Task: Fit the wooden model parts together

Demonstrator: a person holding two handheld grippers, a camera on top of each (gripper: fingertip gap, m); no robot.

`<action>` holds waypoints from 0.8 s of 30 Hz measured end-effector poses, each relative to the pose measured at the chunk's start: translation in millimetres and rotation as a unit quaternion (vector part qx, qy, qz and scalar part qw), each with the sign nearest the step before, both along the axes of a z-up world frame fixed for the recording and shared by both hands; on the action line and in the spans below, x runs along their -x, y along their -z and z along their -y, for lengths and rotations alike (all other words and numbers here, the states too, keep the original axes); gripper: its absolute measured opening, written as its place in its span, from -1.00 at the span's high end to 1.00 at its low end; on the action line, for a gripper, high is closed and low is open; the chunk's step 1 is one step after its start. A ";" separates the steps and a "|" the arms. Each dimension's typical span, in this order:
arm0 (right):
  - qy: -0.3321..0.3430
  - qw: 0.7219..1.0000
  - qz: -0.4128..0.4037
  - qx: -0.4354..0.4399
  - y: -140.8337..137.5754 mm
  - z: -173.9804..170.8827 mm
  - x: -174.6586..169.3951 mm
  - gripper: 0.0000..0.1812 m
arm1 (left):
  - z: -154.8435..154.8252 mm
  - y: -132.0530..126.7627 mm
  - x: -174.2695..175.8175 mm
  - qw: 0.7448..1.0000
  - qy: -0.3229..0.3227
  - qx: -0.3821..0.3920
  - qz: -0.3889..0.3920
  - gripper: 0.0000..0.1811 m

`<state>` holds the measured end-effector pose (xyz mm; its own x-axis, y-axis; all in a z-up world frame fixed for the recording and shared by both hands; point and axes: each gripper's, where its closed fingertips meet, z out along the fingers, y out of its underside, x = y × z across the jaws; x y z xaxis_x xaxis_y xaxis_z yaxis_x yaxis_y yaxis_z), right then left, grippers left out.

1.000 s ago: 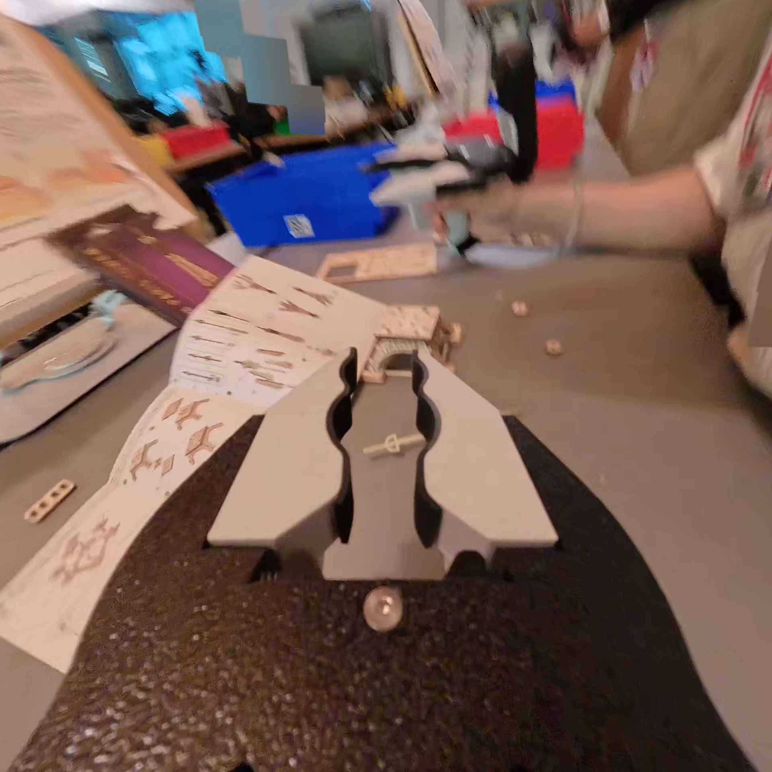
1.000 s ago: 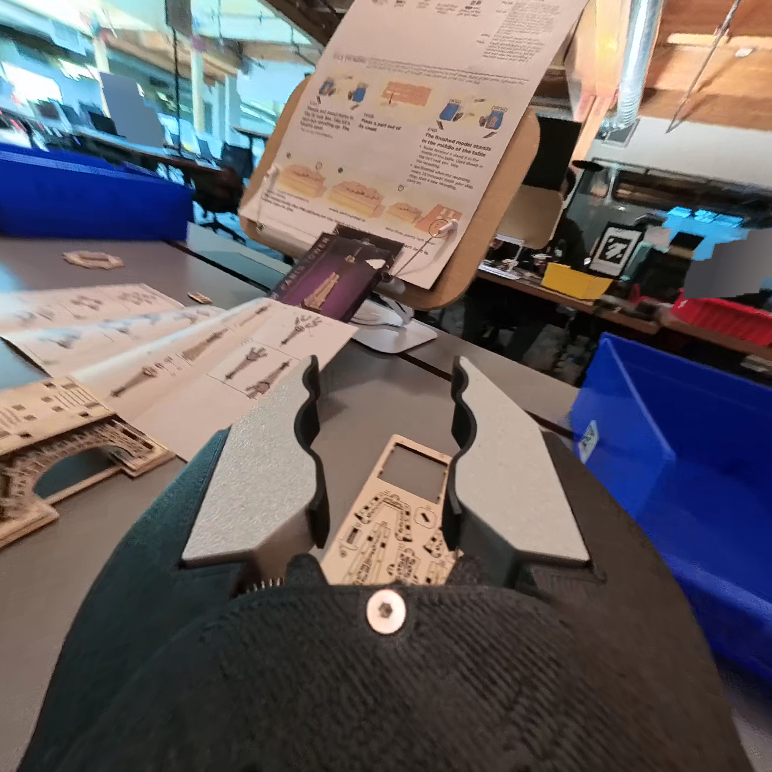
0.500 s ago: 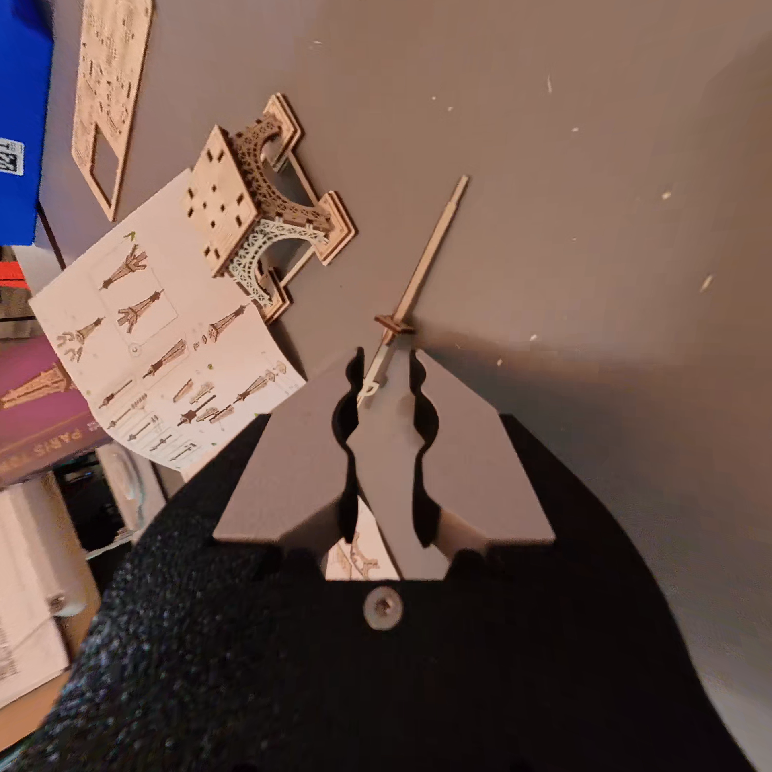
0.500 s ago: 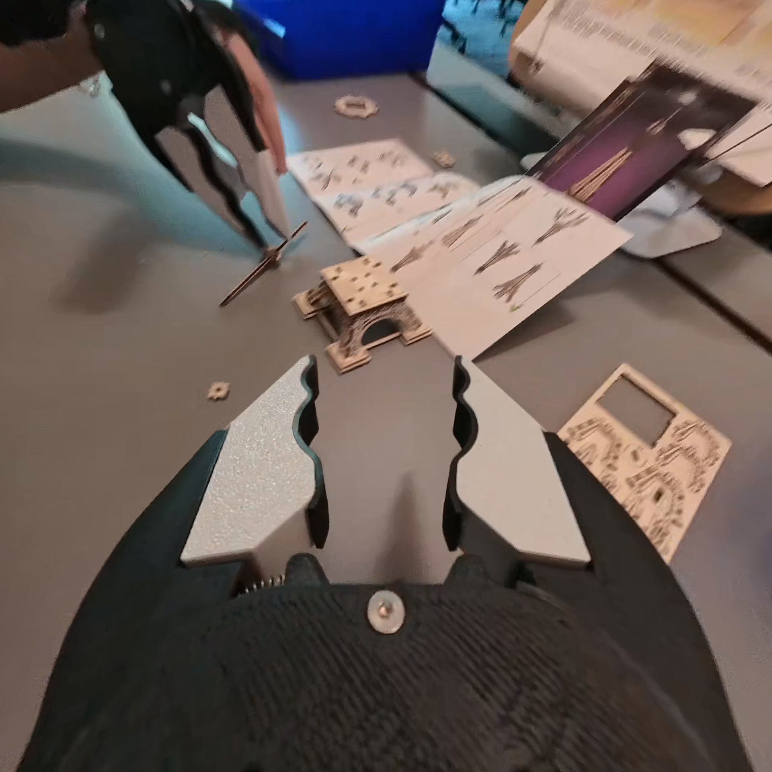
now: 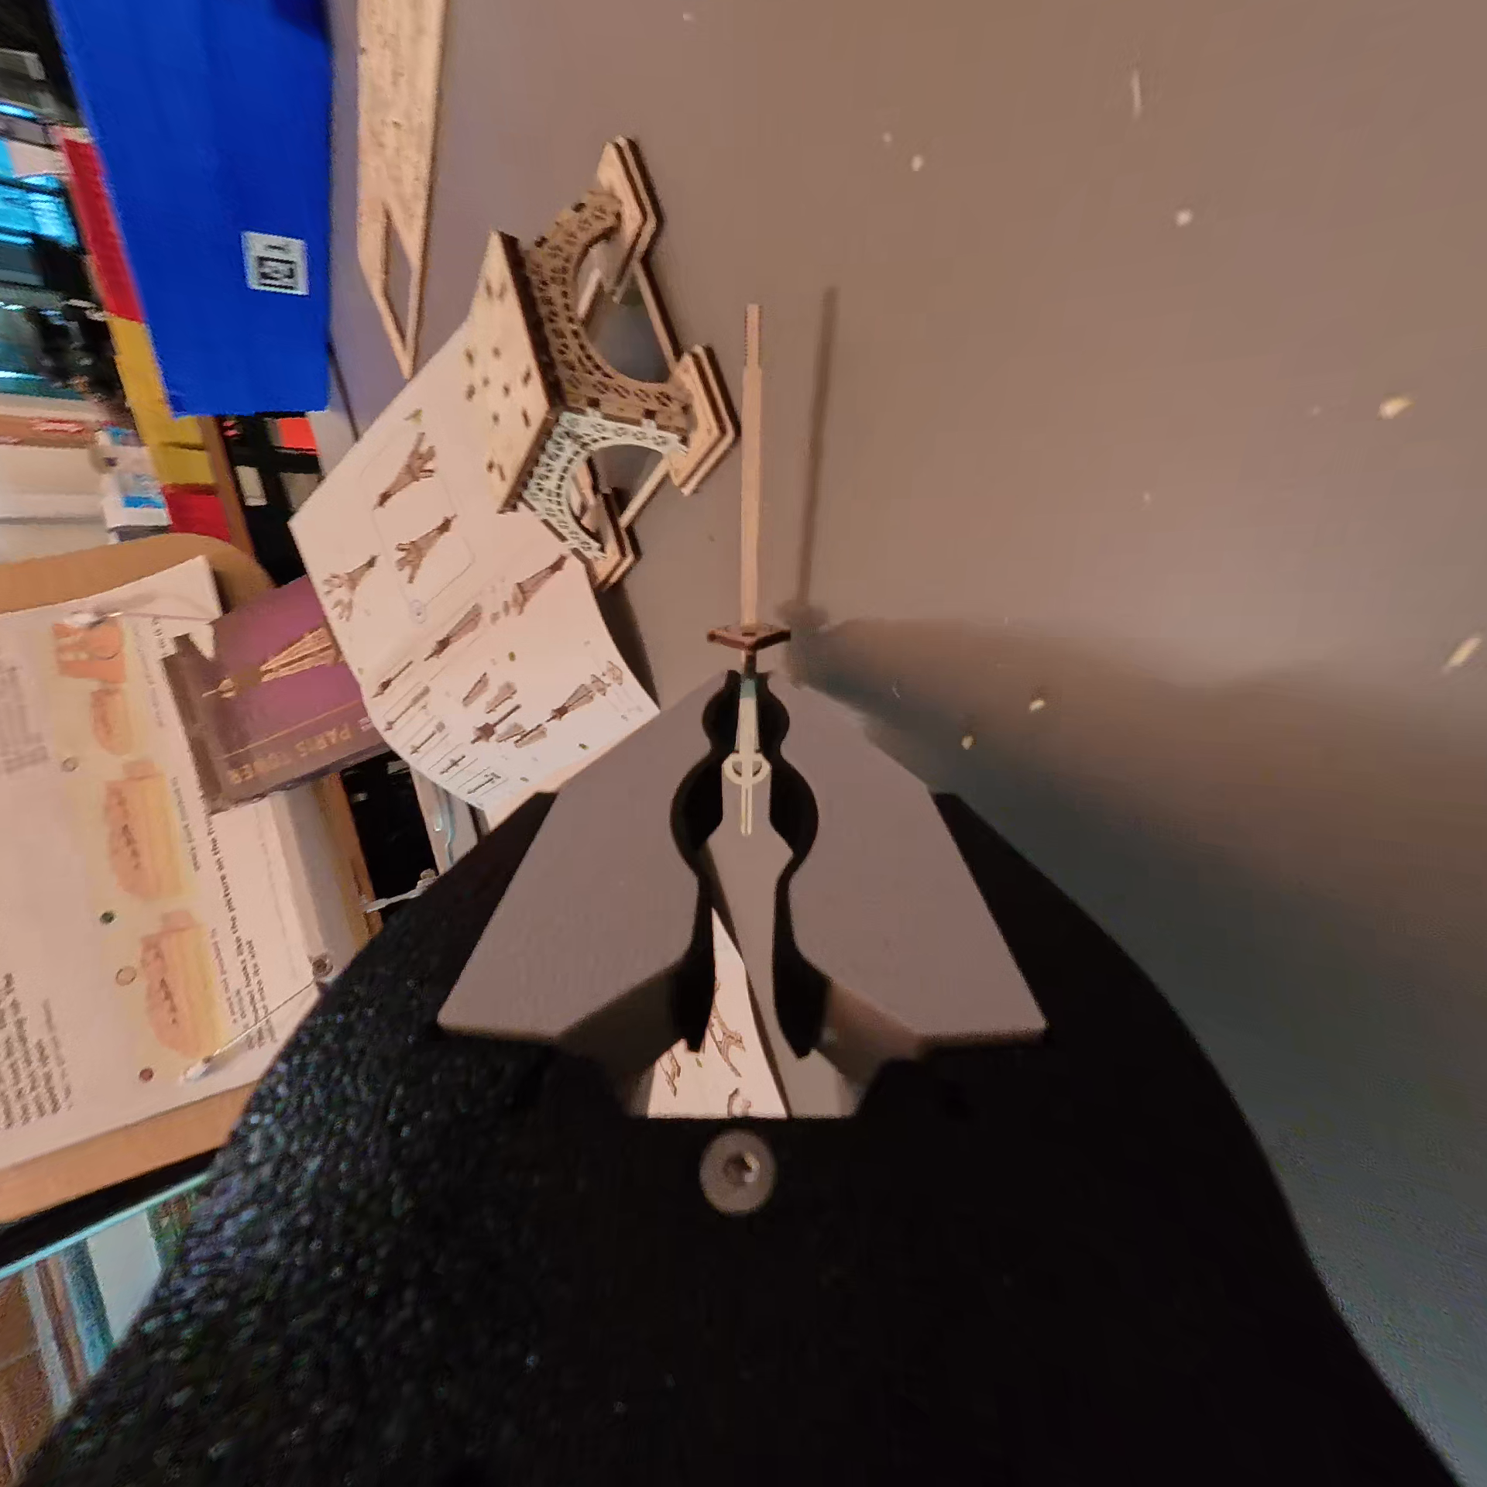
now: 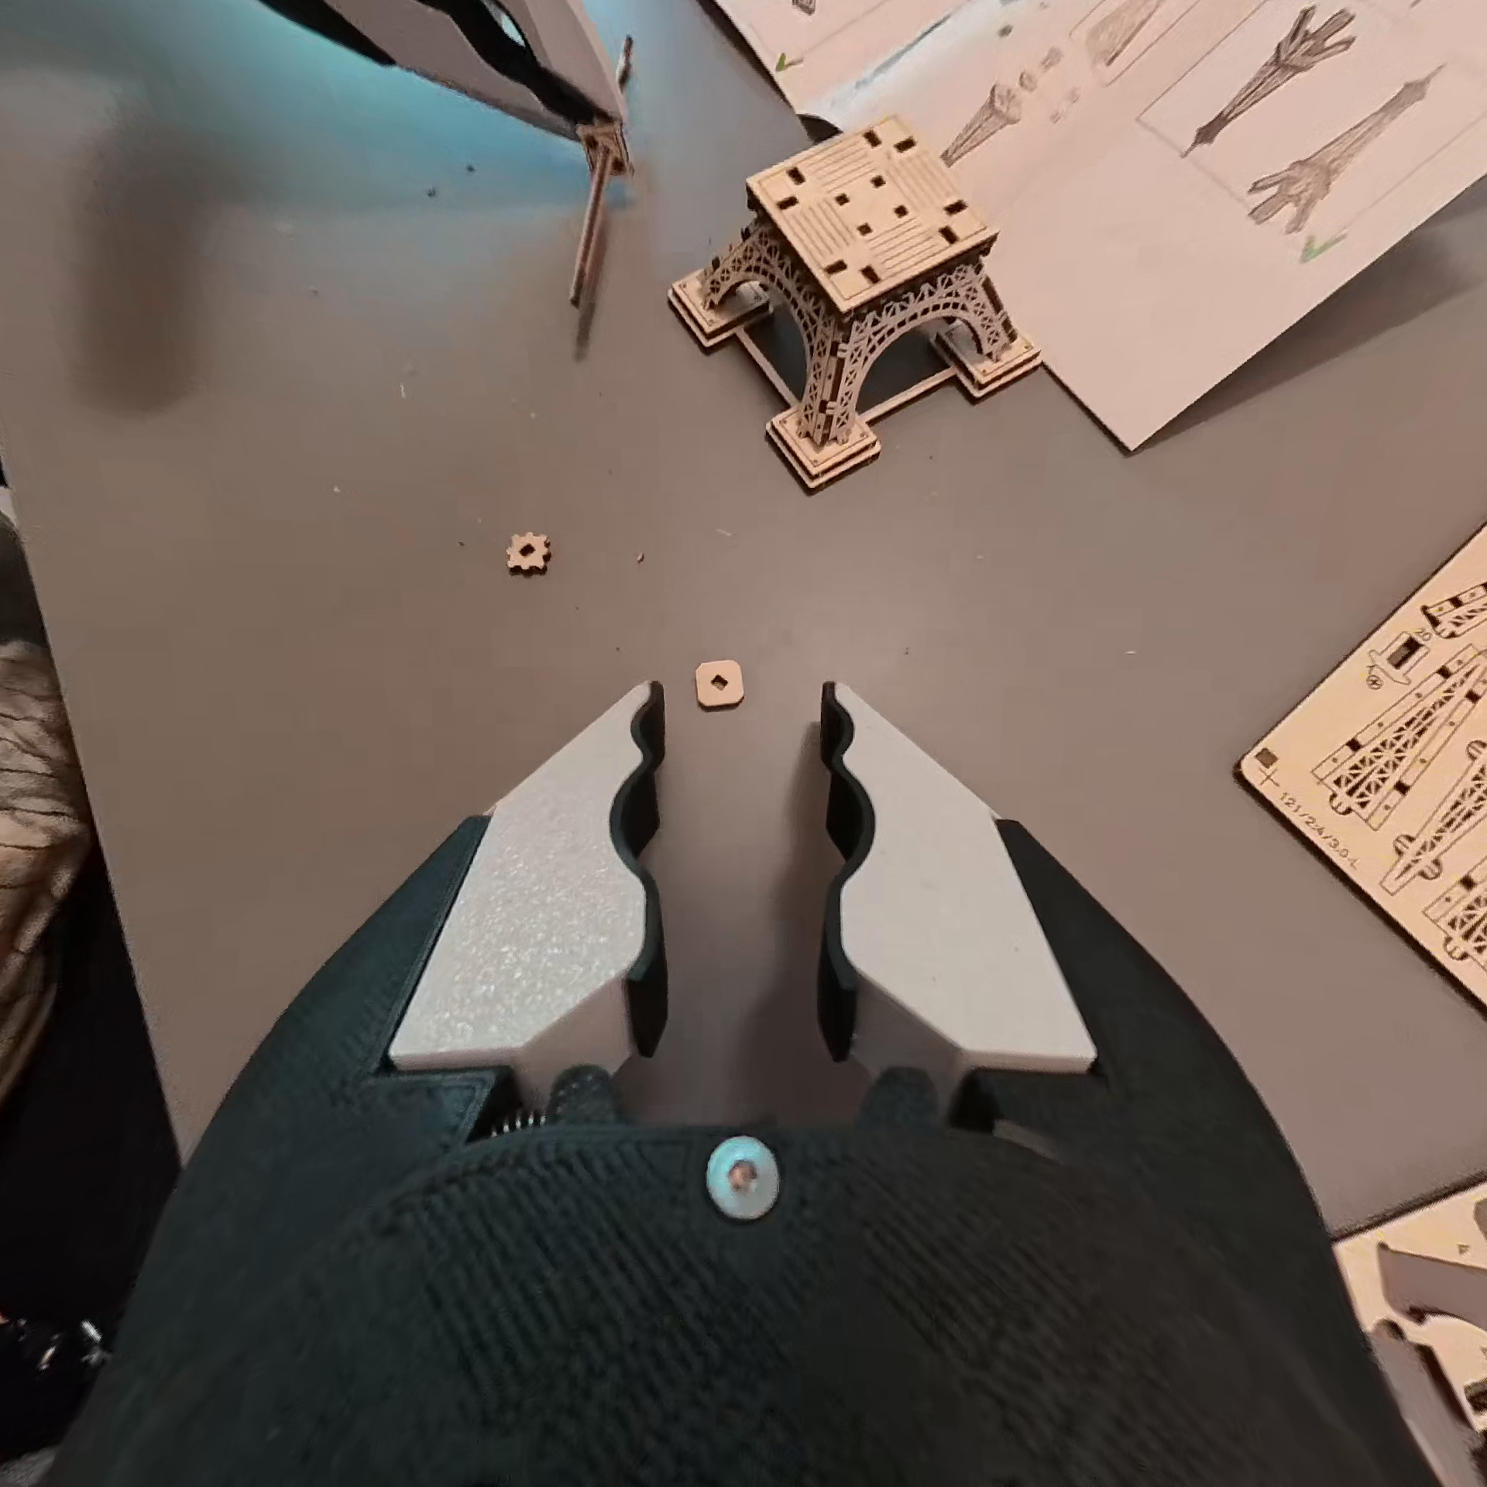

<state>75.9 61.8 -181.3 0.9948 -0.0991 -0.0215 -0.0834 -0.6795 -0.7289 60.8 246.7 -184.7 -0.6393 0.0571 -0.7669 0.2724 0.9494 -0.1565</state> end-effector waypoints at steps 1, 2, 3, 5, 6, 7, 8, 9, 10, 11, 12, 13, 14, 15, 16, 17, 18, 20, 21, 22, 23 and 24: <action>-0.005 1.000 0.006 -0.001 0.5 -1.7 0.5 0.61 | 2.3 -4.1 0.2 1.000 -0.004 0.011 0.014 0.99; -0.014 1.000 0.010 -0.004 0.5 -3.5 2.1 0.64 | 4.5 -9.5 -0.4 0.999 -0.008 0.021 0.032 0.99; -0.025 1.000 0.013 -0.005 1.0 -5.1 4.5 0.64 | 7.1 -15.8 -1.1 0.998 -0.012 0.031 0.051 0.99; -0.036 0.999 0.023 0.004 4.3 -4.9 5.2 0.64 | 14.1 -27.0 -0.3 0.996 -0.020 0.053 0.074 0.99; -0.036 0.999 0.030 0.007 5.5 -4.9 3.5 0.64 | 18.5 -32.4 0.2 0.994 -0.024 0.068 0.083 0.99; -0.035 0.999 0.038 0.005 5.8 -5.8 1.4 0.64 | 23.2 -37.1 0.4 0.992 -0.028 0.084 0.089 0.99; -0.037 0.999 0.040 0.001 5.6 -7.1 1.1 0.66 | 27.5 -39.6 0.4 0.991 -0.033 0.099 0.087 0.99; -0.043 0.998 0.037 -0.003 5.4 -8.7 2.7 0.68 | 30.7 -41.8 -1.2 0.989 -0.041 0.114 0.086 0.99; -0.048 0.998 0.035 -0.004 5.6 -10.1 3.9 0.71 | 33.0 -44.0 -3.9 0.987 -0.050 0.128 0.087 0.99; -0.051 0.998 0.035 -0.001 6.5 -11.0 4.6 0.73 | 35.0 -45.2 -6.5 0.985 -0.059 0.140 0.084 0.99; -0.056 0.998 0.034 0.006 8.6 -11.0 5.5 0.76 | 36.9 -46.7 -8.9 0.983 -0.068 0.154 0.079 0.99; -0.061 0.998 0.031 0.016 11.0 -10.3 6.9 0.81 | 39.6 -49.4 -10.9 0.979 -0.074 0.172 0.076 0.99; -0.062 0.998 0.027 0.017 10.5 -11.1 7.8 0.85 | 43.2 -52.4 -12.1 0.976 -0.077 0.190 0.071 0.99; -0.059 0.998 0.026 0.023 10.8 -10.3 7.3 0.88 | 46.8 -55.2 -12.6 0.973 -0.079 0.209 0.065 0.99; -0.055 0.998 0.028 0.031 11.3 -8.8 6.0 0.86 | 50.3 -57.3 -12.5 0.970 -0.079 0.223 0.060 0.99; -0.054 0.997 0.030 0.036 11.1 -7.2 5.5 0.87 | 53.2 -58.8 -12.0 0.969 -0.076 0.228 0.057 0.99; -0.056 0.997 0.029 0.040 11.2 -5.4 6.2 0.87 | 53.7 -60.4 -12.9 0.968 -0.078 0.230 0.058 0.99; -0.053 0.997 0.017 0.044 11.7 -3.0 7.1 0.87 | 52.3 -62.7 -15.8 0.965 -0.092 0.240 0.055 0.99; -0.052 0.998 0.010 0.043 11.7 -2.7 7.3 0.87 | 54.0 -63.4 -15.6 0.963 -0.090 0.250 0.050 0.99; -0.053 0.998 0.010 0.041 11.7 -3.0 7.1 0.87 | 56.3 -63.6 -14.3 0.962 -0.085 0.257 0.046 0.99; -0.059 0.997 0.014 0.038 11.6 -3.6 7.3 0.87 | 57.4 -63.3 -13.2 0.962 -0.082 0.257 0.044 0.99; -0.057 0.998 0.020 0.034 11.4 -4.6 6.0 0.83 | 56.5 -62.2 -12.9 0.963 -0.083 0.253 0.044 0.99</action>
<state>69.9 66.4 -192.7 0.9997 0.0146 0.0210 0.0250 -0.7310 -0.6819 73.7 190.3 -122.6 -0.5386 -0.4356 -0.7213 0.1567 0.7893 -0.5937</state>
